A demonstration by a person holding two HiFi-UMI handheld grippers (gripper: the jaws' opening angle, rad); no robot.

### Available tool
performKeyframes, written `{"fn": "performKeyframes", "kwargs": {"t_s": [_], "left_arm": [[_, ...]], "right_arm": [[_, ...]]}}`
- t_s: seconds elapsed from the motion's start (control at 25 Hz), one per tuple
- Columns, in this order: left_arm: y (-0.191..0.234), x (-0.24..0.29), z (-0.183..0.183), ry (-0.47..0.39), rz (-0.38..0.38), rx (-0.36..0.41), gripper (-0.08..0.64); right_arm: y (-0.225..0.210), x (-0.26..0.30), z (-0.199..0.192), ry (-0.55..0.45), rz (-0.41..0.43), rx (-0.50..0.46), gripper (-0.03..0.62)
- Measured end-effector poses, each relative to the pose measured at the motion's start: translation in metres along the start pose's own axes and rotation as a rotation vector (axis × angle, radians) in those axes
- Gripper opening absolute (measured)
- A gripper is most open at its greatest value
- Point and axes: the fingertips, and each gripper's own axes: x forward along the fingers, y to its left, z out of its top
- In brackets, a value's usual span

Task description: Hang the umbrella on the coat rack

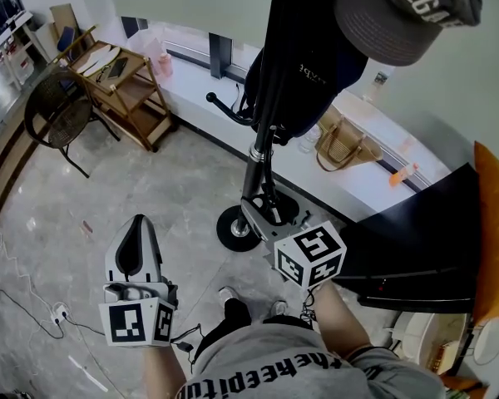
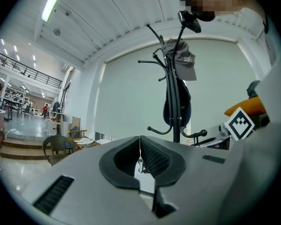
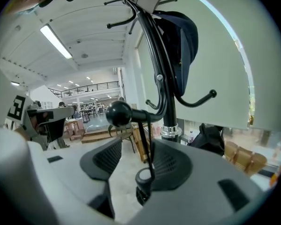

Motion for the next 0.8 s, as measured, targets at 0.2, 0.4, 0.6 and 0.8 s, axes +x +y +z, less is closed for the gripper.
{"fn": "performKeyframes", "kwargs": {"t_s": [0.2, 0.4, 0.6, 0.8], "left_arm": [[-0.008, -0.004, 0.001, -0.005, -0.007, -0.002, 0.015], [-0.018, -0.010, 0.002, -0.012, -0.019, -0.005, 0.015], [-0.033, -0.016, 0.005, -0.021, -0.031, -0.008, 0.015], [-0.048, -0.022, 0.005, -0.026, -0.041, -0.008, 0.015]], "right_arm": [[-0.001, -0.010, -0.003, 0.011, -0.008, -0.001, 0.195], [0.002, -0.023, -0.009, 0.018, -0.010, -0.001, 0.195], [0.004, -0.040, -0.009, 0.015, -0.003, -0.012, 0.195], [0.004, -0.056, -0.004, -0.001, -0.001, -0.028, 0.195]]}}
